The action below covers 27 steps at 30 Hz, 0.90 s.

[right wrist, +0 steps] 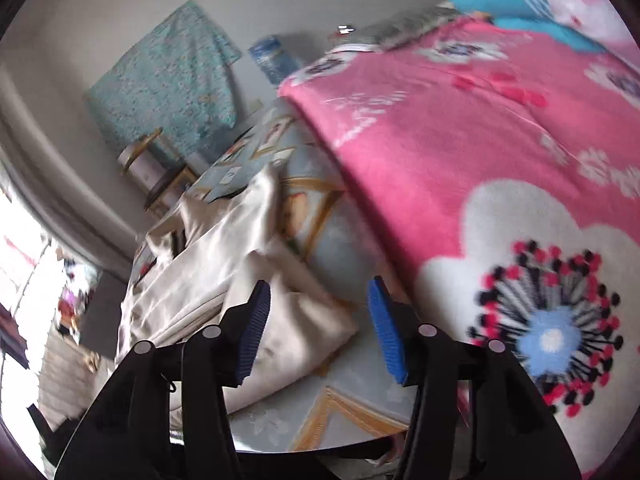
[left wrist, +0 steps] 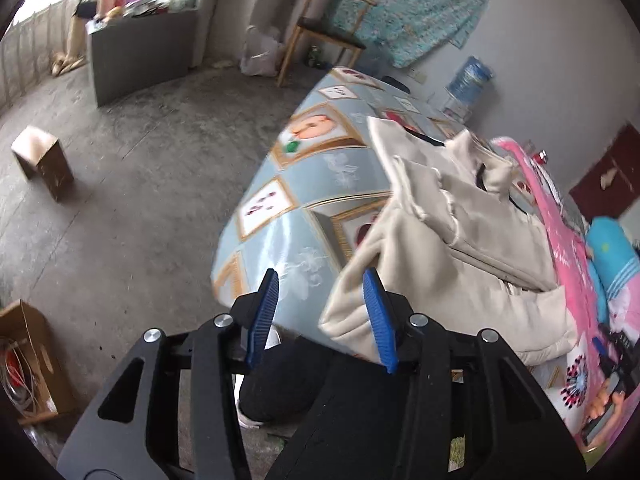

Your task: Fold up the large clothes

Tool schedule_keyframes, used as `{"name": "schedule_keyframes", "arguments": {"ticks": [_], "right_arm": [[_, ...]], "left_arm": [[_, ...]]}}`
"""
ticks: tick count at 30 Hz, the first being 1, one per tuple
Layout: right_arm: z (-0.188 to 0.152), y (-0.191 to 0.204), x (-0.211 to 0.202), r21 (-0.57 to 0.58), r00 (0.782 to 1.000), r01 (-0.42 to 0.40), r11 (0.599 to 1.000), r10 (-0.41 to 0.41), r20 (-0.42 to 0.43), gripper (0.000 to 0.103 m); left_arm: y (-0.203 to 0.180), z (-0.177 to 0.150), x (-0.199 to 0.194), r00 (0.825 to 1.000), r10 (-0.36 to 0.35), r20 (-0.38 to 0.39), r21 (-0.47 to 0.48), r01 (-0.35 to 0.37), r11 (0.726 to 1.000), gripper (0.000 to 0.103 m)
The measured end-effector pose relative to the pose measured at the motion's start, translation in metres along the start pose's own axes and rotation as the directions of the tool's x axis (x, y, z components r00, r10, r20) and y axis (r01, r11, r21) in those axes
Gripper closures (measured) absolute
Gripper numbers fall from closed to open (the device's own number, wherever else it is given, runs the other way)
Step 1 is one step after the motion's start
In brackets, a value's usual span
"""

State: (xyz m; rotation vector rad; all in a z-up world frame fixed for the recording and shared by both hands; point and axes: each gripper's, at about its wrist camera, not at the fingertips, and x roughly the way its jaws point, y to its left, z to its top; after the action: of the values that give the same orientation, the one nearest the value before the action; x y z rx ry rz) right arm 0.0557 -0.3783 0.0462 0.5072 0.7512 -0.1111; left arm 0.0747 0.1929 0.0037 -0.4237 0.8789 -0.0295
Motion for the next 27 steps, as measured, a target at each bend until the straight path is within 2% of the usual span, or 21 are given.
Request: {"name": "schedule_keyframes", "arguments": {"ticks": [3,5,8,12,14,16,17,18,19,20,21,22,23,24,27], "right_arm": [[-0.011,0.051,0.034,-0.141,0.990,-0.097,0.985,0.081,-0.119,0.049],[-0.028,0.092,0.059,-0.253,0.969,-0.169,0.953,0.114,-0.217,0.049],[-0.054,0.139,0.083,-0.402,0.951,-0.214,0.890,0.095,-0.296,0.049],[-0.077,0.167,0.106,-0.494,0.941,-0.225,0.840,0.056,-0.332,0.049],[-0.085,0.173,0.116,-0.512,0.937,-0.224,0.830,0.037,-0.349,0.049],[-0.088,0.174,0.121,-0.513,0.936,-0.216,0.831,0.027,-0.350,0.061],[-0.089,0.173,0.120,-0.518,0.939,-0.205,0.830,0.018,-0.343,0.072],[-0.088,0.171,0.121,-0.520,0.940,-0.202,0.830,0.016,-0.340,0.080],[-0.086,0.170,0.120,-0.513,0.939,-0.210,0.832,0.025,-0.343,0.082],[-0.086,0.170,0.120,-0.509,0.939,-0.214,0.834,0.031,-0.343,0.090],[-0.086,0.172,0.120,-0.512,0.940,-0.216,0.831,0.034,-0.340,0.096],[-0.085,0.174,0.119,-0.516,0.943,-0.214,0.830,0.037,-0.331,0.097],[-0.084,0.175,0.116,-0.514,0.946,-0.214,0.830,0.044,-0.322,0.098],[-0.082,0.179,0.112,-0.517,0.951,-0.213,0.829,0.053,-0.306,0.098],[-0.072,0.184,0.094,-0.517,0.962,-0.215,0.829,0.087,-0.261,0.098]], "left_arm": [[-0.042,0.007,0.024,0.998,-0.038,-0.055,0.099,0.043,0.994,0.053],[-0.074,0.006,0.041,0.996,-0.016,-0.084,0.196,0.032,0.980,0.053],[-0.120,-0.003,0.060,0.993,0.000,-0.119,0.366,0.044,0.930,0.053],[-0.153,-0.023,0.093,0.980,0.041,-0.193,0.476,0.057,0.878,0.053],[-0.162,-0.032,0.097,0.988,0.078,-0.132,0.537,0.005,0.844,0.052],[-0.166,-0.037,0.098,0.991,0.095,-0.093,0.565,-0.026,0.825,0.050],[-0.166,-0.038,0.098,0.992,0.093,-0.085,0.564,-0.029,0.825,0.050],[-0.165,-0.039,0.096,0.993,0.087,-0.081,0.561,-0.026,0.827,0.052],[-0.165,-0.039,0.096,0.994,0.079,-0.080,0.556,-0.022,0.831,0.053],[-0.164,-0.040,0.095,0.994,0.069,-0.079,0.551,-0.014,0.835,0.061],[-0.165,-0.039,0.096,0.995,0.062,-0.079,0.549,-0.009,0.836,0.075],[-0.165,-0.039,0.094,0.995,0.063,-0.073,0.551,-0.012,0.835,0.082],[-0.165,-0.039,0.093,0.996,0.070,-0.064,0.556,-0.022,0.831,0.099],[-0.166,-0.039,0.092,0.996,0.071,-0.058,0.560,-0.027,0.828,0.099],[-0.166,-0.034,0.077,0.999,0.026,-0.027,0.540,-0.007,0.842,0.101]]}}
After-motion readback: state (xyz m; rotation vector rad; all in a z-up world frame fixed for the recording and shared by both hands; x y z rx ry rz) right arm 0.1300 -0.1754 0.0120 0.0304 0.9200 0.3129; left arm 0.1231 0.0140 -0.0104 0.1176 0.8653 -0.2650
